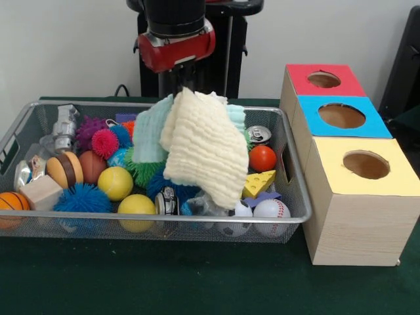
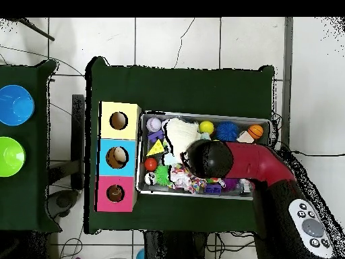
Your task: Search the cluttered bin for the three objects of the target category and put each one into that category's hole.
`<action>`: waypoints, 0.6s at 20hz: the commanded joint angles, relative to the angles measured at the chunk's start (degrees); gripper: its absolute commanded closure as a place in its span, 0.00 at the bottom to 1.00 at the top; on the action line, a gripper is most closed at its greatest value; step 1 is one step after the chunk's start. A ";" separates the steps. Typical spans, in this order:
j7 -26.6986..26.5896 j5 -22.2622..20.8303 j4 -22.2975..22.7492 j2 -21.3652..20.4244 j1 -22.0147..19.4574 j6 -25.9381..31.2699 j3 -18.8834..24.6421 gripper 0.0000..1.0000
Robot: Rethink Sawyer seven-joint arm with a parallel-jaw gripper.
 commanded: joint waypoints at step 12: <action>-5.00 -20.76 -15.25 -1.91 5.82 16.78 -8.13 1.00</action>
